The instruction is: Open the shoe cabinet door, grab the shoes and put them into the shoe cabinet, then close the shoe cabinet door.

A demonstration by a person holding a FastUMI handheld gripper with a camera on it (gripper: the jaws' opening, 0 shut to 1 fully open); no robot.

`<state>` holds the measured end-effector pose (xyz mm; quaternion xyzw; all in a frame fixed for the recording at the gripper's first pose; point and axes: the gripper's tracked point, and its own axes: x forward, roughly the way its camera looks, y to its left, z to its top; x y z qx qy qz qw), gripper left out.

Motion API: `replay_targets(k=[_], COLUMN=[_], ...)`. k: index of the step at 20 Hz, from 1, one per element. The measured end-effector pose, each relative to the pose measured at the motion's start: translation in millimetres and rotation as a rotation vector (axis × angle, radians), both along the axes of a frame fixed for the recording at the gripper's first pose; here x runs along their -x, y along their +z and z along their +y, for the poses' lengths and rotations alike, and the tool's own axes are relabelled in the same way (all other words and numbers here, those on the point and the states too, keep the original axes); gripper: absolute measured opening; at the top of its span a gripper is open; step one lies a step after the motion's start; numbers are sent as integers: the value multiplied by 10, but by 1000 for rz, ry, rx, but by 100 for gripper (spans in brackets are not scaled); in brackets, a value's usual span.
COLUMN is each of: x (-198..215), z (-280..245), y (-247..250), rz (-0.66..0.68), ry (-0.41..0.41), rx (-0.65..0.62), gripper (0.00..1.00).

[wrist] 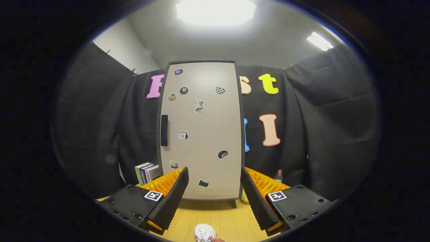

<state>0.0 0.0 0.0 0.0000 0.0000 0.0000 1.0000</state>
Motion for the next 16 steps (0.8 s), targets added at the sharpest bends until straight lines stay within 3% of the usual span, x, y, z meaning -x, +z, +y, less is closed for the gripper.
replay_targets(k=[16], x=[25], z=[96], y=[15], rz=[-6], ry=[14], rx=[42], gripper=[97])
